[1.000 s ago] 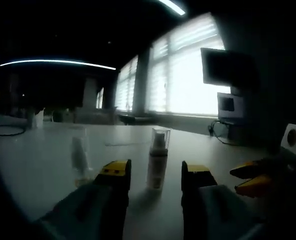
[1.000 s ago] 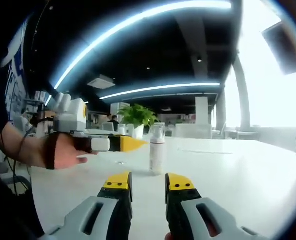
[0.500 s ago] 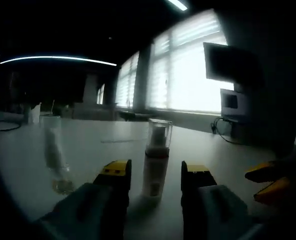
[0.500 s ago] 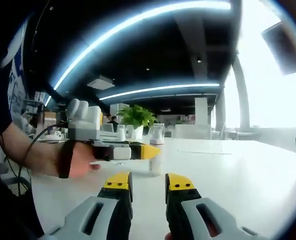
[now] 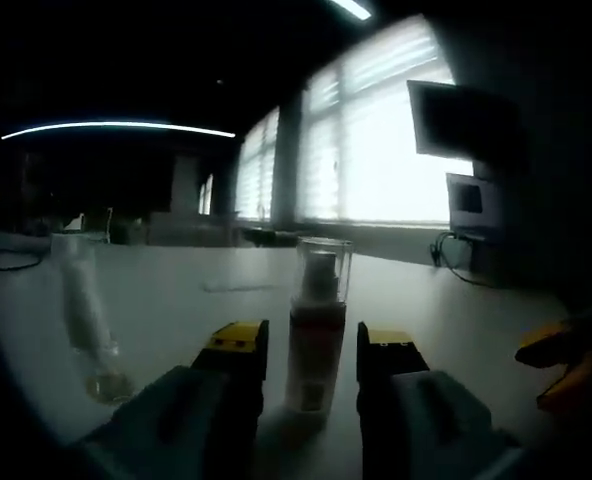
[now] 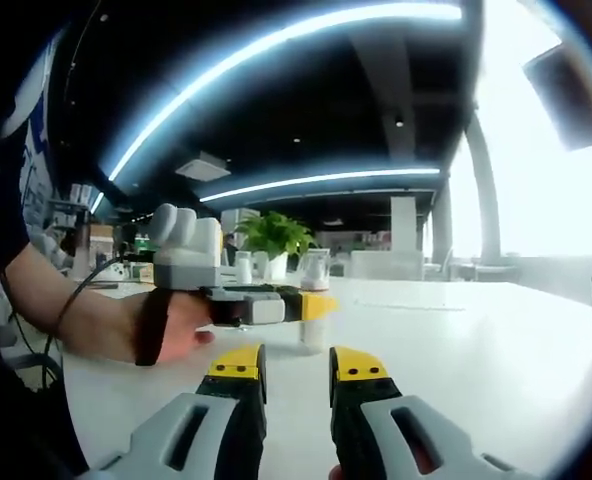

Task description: Clamp pump bottle remove cover press pump head put on cover

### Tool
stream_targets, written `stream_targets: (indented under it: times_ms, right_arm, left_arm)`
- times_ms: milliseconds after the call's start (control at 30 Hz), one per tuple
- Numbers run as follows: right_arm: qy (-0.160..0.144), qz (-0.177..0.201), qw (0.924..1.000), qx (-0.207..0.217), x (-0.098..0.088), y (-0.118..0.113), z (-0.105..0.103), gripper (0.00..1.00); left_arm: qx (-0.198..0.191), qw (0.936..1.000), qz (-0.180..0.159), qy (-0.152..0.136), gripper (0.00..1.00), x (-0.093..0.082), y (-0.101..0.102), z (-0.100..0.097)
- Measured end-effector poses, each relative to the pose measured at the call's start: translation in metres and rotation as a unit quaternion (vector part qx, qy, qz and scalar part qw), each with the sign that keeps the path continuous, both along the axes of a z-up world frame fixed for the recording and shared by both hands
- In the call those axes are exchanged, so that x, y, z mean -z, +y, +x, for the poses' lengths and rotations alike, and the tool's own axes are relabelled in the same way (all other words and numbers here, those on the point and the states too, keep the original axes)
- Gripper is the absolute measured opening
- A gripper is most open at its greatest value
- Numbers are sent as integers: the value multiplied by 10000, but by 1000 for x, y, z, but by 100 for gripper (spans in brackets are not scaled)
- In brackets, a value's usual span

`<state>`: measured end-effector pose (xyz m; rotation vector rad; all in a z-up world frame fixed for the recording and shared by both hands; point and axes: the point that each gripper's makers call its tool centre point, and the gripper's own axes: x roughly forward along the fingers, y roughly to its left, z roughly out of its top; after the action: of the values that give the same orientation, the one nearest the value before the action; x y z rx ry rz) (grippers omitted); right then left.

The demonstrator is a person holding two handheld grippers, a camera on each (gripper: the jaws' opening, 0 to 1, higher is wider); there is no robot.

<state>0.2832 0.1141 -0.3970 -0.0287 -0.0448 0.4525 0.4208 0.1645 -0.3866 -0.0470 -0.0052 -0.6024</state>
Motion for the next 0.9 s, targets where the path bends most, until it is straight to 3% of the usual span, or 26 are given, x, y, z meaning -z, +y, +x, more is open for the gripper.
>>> stream_targets:
  times_ms: [433,900]
  right_arm:
    - [-51,59,10000,-18,-4,1,-2,19]
    - [-92,159,9998,13,-5,-4,-1,17]
  left_arm:
    - [-94,9999,64,-63,22,-5,-5,9]
    - [-129,9999,53,50,18,0,-7,14]
